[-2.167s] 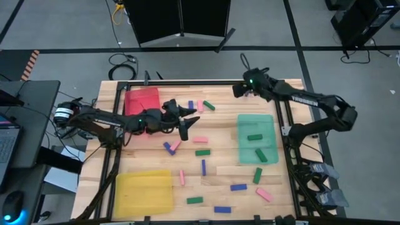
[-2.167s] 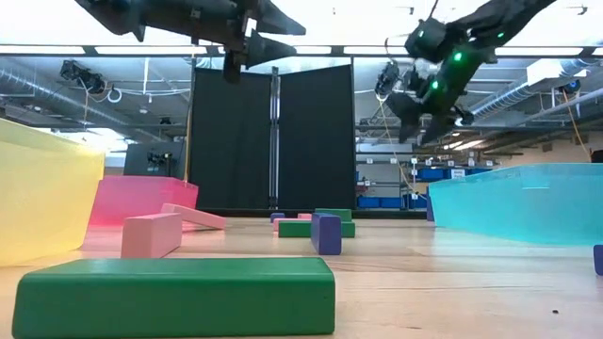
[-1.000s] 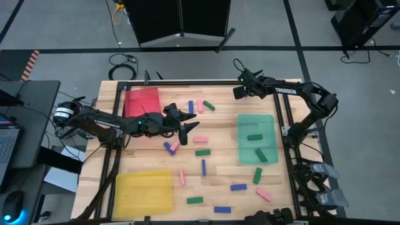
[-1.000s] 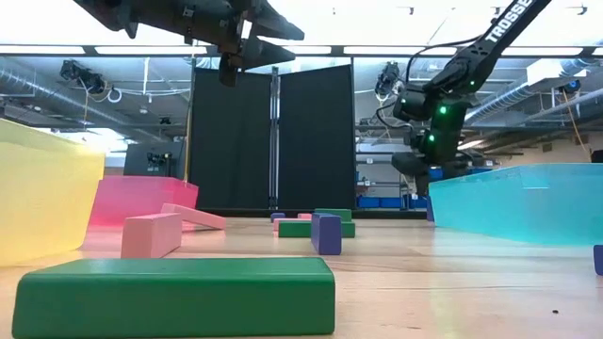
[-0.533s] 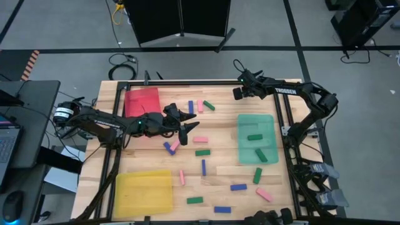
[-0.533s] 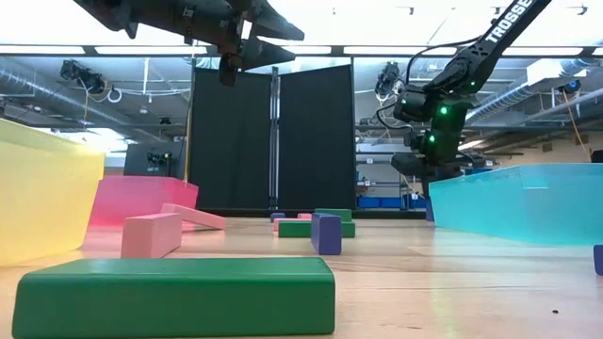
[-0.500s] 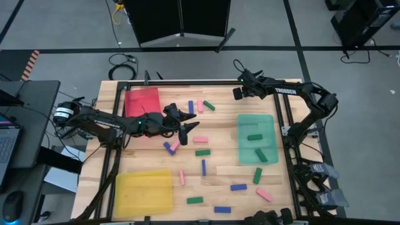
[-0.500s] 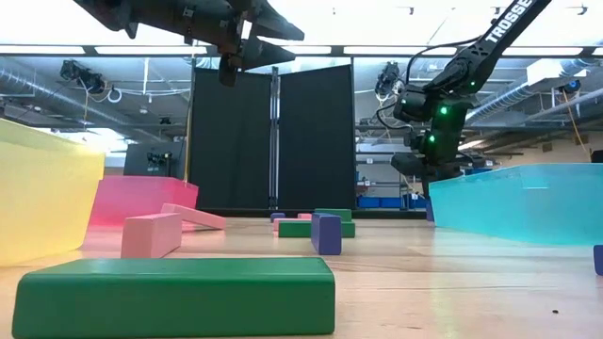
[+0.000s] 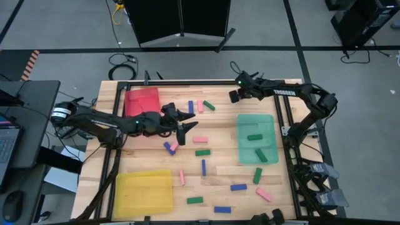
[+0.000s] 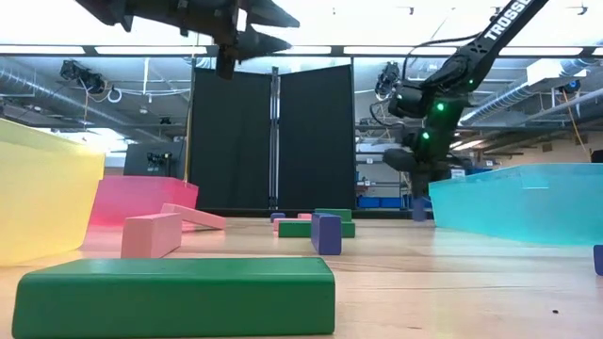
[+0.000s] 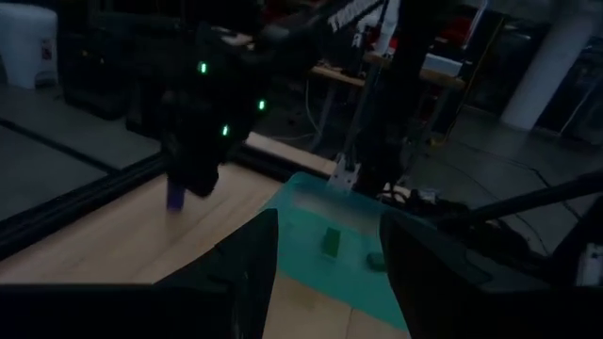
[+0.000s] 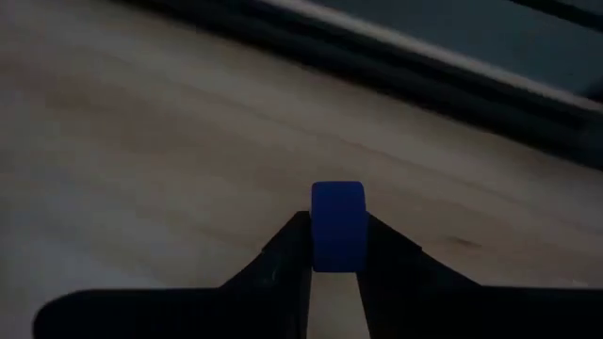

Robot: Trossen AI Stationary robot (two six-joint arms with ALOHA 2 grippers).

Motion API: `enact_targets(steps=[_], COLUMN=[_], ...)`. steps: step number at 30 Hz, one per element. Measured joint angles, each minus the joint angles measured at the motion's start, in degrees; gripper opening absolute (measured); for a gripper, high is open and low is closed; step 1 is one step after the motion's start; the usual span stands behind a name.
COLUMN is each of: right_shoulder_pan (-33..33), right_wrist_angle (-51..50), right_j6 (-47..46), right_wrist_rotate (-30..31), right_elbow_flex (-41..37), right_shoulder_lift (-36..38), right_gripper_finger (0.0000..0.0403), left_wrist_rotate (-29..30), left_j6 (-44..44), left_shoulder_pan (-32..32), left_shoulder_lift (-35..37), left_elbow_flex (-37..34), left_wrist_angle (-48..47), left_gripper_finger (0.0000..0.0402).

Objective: Sort blocks
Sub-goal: Put the blue block into the yellow bin

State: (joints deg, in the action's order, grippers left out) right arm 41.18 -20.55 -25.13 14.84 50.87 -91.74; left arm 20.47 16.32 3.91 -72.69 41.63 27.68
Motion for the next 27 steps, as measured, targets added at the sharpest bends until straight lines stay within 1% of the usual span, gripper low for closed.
enact_targets(steps=[2,4,8,13,17,23,25,27], right_shoulder_pan=[-2.38,-5.18,-12.04,-22.23,-31.11,-41.65,-44.50,-47.05], right_wrist_angle=[3.74,9.23,22.30,39.06,47.31,55.91,58.38,59.02], right_j6=[1.78,3.84,6.67,7.51,8.81,9.35,9.43,9.33], right_wrist_rotate=[-1.96,-5.45,-13.07,-20.17,-19.81,-14.09,-12.75,-12.55], right_elbow_flex=[-0.04,-0.04,-0.04,0.00,0.00,0.02,1.12,3.66], right_shoulder_lift=[0.00,0.00,0.00,0.00,0.00,-0.25,-1.77,-4.91], right_gripper_finger=[0.0071,0.0071,0.0071,0.0071,0.0071,0.0071,0.0071,0.0071], left_wrist_rotate=[0.07,1.16,5.58,10.18,10.99,10.97,10.95,10.82], left_j6=[-1.06,-1.96,-3.81,-4.40,-5.71,-6.89,-6.85,-6.71], left_shoulder_pan=[0.60,1.36,3.06,4.62,5.47,6.19,6.31,6.35], left_shoulder_lift=[2.20,4.98,10.41,15.93,19.07,21.82,22.20,22.61], left_elbow_flex=[0.00,0.01,0.02,0.02,0.02,0.02,0.02,0.02], left_wrist_angle=[-1.09,-3.70,-8.61,-14.20,-15.96,-17.08,-16.81,-17.12], left_gripper_finger=[0.0195,0.0195,0.0195,0.0195,0.0195,0.0195,0.0195,0.0195])
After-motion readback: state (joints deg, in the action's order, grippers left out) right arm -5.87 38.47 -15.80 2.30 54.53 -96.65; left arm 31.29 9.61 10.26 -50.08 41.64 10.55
